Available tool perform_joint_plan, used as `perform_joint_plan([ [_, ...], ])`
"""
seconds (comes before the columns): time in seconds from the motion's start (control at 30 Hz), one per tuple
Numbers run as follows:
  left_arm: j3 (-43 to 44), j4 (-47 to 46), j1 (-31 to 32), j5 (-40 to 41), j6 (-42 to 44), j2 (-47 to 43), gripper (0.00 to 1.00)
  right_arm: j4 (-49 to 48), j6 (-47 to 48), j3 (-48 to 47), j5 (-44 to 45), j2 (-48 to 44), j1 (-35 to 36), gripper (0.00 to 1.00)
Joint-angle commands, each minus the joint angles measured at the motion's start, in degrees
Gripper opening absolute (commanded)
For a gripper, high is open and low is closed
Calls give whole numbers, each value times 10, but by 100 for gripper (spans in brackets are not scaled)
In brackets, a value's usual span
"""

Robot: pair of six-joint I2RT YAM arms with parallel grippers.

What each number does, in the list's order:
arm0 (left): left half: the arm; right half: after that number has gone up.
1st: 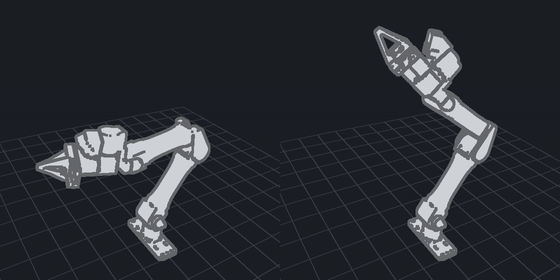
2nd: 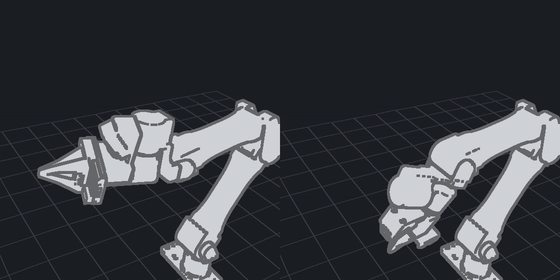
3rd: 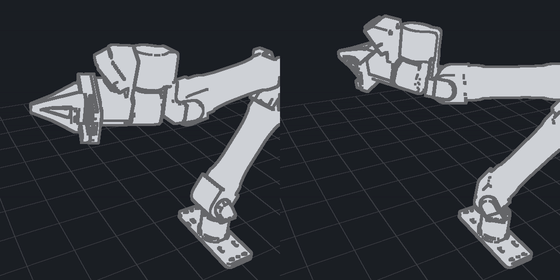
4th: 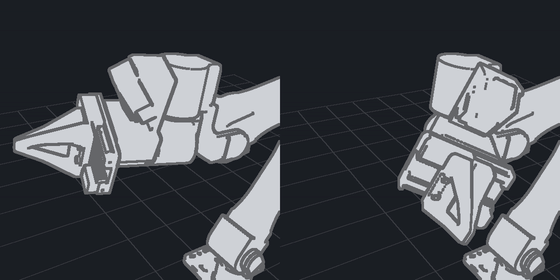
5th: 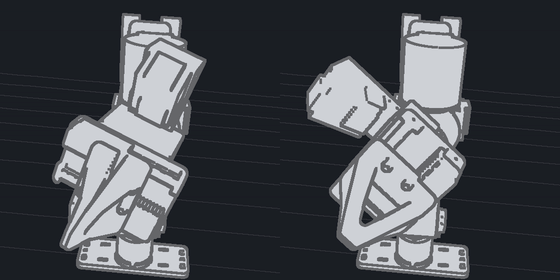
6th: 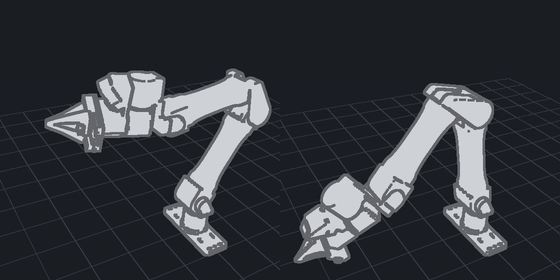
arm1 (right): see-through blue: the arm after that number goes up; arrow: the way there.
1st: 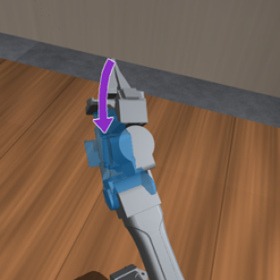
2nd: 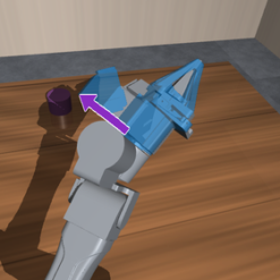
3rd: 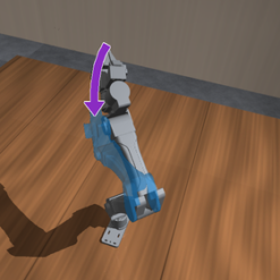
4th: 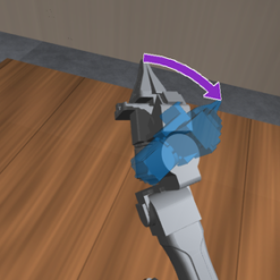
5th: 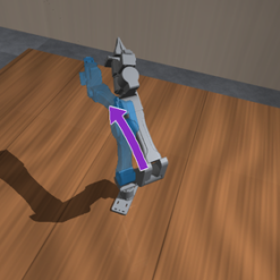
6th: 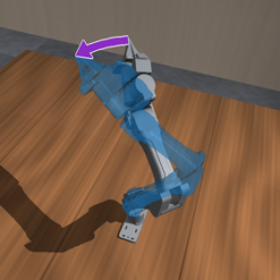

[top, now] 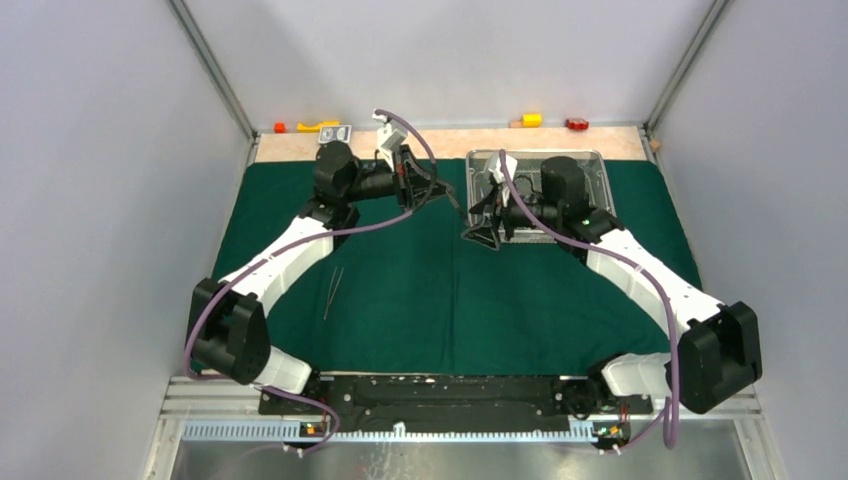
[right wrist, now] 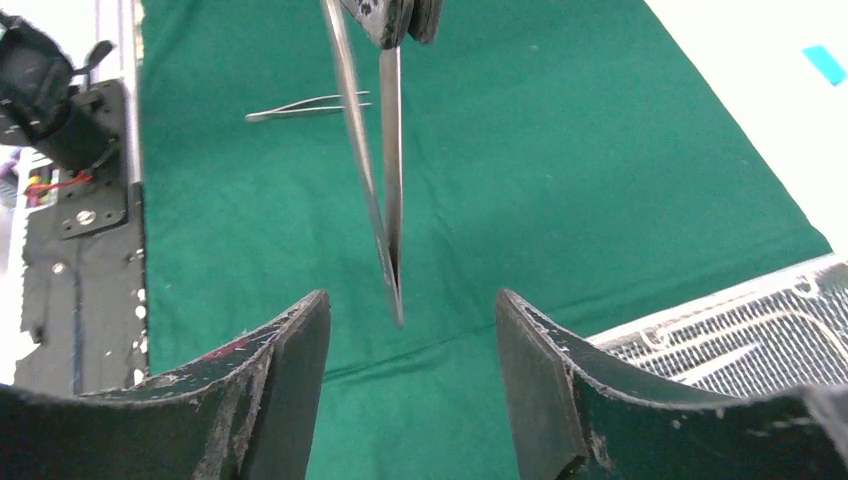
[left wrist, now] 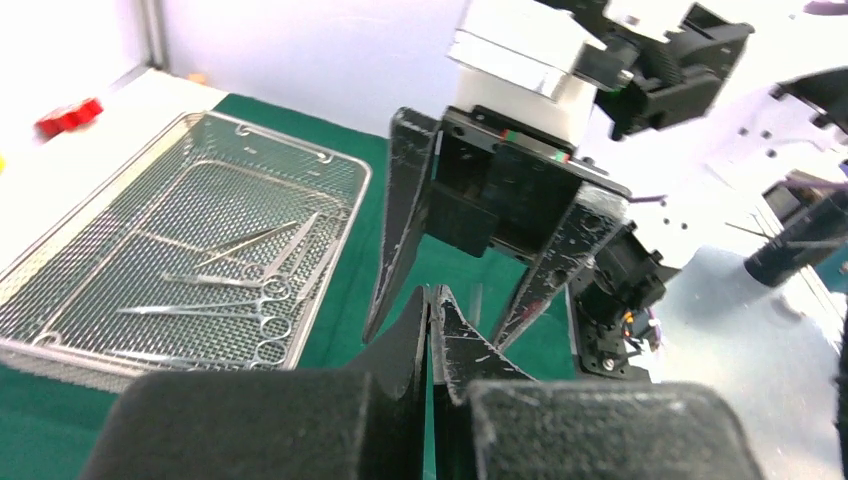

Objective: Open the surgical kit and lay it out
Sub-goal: Place the medical item in the surgical kit.

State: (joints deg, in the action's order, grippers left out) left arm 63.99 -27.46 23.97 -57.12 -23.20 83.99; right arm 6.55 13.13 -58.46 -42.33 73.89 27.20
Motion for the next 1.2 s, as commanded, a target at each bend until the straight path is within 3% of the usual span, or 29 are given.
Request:
perform_joint_plan([
  [0.0,-30,-124,-2,-75,-45,-20,0,8,41,-2,-93,-3,2,58],
  [0.37,-48,-169,-2,-89,-81,-20,0,-17,1,-11,-133,7,3,28],
  [0.53,-51,-168,-2,-64,-86,-15,0,-37,-34,-17,-121,10,7,0],
  [0.63,-52,-135,-2,-9,-72,-21,0,-59,-65,-17,-84,5,12,0],
  [0.73,-29,-61,-3,71,-47,-23,19,-81,-101,-19,-17,2,13,0],
  [0.9,23,91,-6,212,-11,-35,61,-73,-142,-32,93,11,13,0],
  [0.97,27,124,-6,244,-8,-44,72,-73,-152,-31,134,12,14,0],
  [1.17,23,189,-5,300,-7,-70,83,-50,-154,-35,277,15,36,0],
])
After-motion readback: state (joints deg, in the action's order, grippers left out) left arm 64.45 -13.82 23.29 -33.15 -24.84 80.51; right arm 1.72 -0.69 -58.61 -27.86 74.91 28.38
